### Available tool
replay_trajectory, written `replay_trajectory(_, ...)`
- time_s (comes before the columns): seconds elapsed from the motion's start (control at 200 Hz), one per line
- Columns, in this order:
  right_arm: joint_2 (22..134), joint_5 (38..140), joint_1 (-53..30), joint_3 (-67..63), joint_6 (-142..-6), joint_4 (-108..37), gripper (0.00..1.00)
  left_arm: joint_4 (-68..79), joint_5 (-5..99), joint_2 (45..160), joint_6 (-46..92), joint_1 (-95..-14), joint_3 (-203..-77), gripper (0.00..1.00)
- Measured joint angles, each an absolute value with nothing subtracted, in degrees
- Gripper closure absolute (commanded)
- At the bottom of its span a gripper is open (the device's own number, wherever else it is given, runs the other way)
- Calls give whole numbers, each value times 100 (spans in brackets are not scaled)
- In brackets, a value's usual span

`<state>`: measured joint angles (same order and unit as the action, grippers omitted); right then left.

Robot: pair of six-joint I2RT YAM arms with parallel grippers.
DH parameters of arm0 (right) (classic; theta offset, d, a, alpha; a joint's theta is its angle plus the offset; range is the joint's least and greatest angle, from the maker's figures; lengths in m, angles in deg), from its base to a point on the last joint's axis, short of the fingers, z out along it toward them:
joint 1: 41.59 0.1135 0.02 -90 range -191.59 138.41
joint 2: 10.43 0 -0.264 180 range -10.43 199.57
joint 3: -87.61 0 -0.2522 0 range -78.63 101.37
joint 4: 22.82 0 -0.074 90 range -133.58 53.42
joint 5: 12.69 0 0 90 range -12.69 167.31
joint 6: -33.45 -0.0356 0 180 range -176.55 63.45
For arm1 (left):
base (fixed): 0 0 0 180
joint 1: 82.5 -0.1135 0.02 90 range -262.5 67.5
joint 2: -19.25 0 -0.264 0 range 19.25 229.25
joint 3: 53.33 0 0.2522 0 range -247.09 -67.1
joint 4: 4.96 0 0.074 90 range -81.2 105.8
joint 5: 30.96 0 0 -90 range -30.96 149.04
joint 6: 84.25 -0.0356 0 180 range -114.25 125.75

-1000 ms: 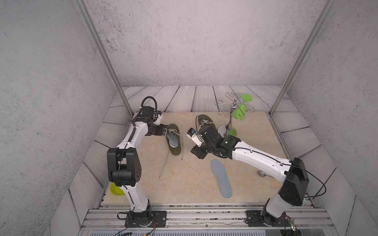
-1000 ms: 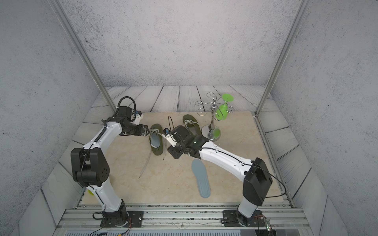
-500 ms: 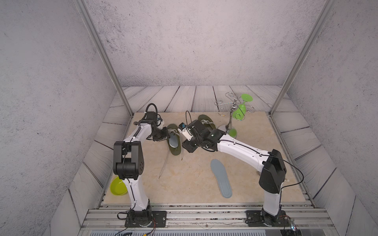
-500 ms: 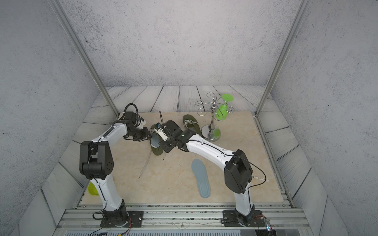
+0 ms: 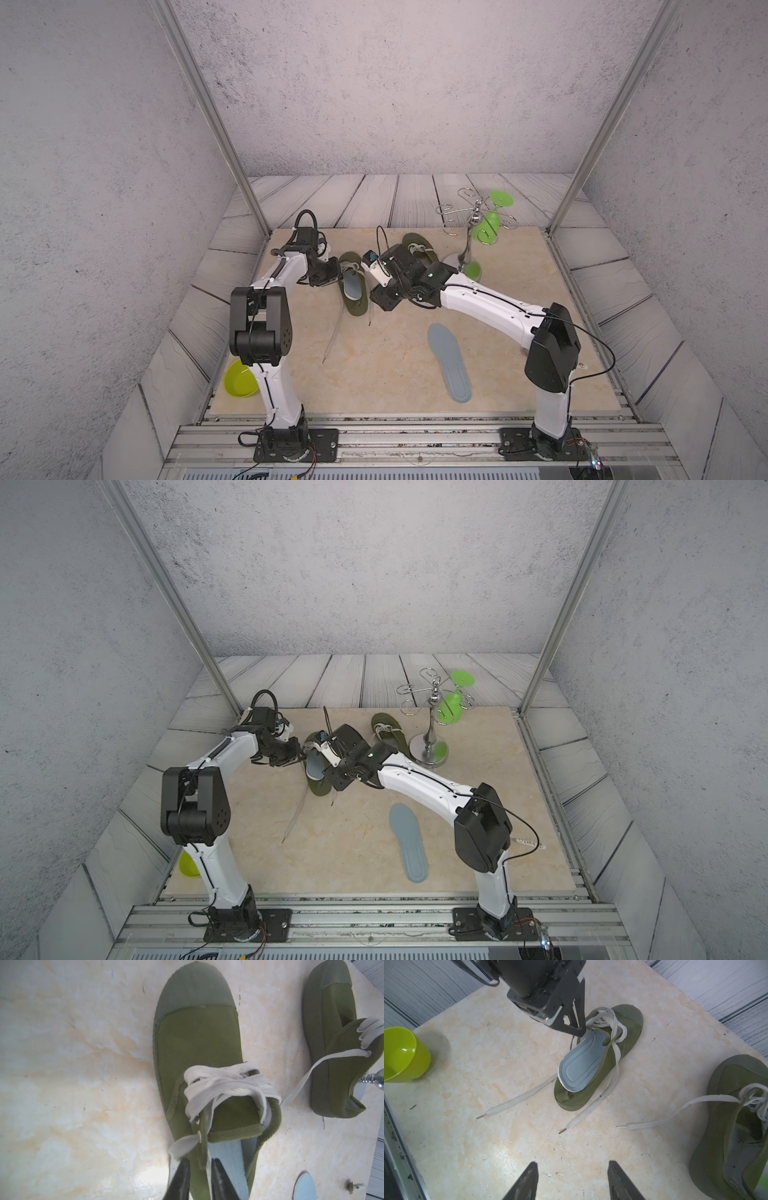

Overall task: Insert the insole into the shoe
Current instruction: Adjust the insole in the shoe.

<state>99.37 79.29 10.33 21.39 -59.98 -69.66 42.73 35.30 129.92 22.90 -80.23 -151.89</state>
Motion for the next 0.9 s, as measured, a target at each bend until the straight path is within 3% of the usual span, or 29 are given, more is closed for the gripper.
replay_trajectory(0.31,9937,7936,1029,2139,-5980,-7004,44,4055,3499,13263,2401,-8023,-15189,85)
replay_trajectory(0.43,9963,7975,1029,2177,-5978,-7028,44,4039,3495,13287,2408,-8023,-15180,100)
replay_trajectory(0.901,11202,8506,1031,3318,-6111,-7122,46,5032,3042,13287,1912,-8067,-15532,100)
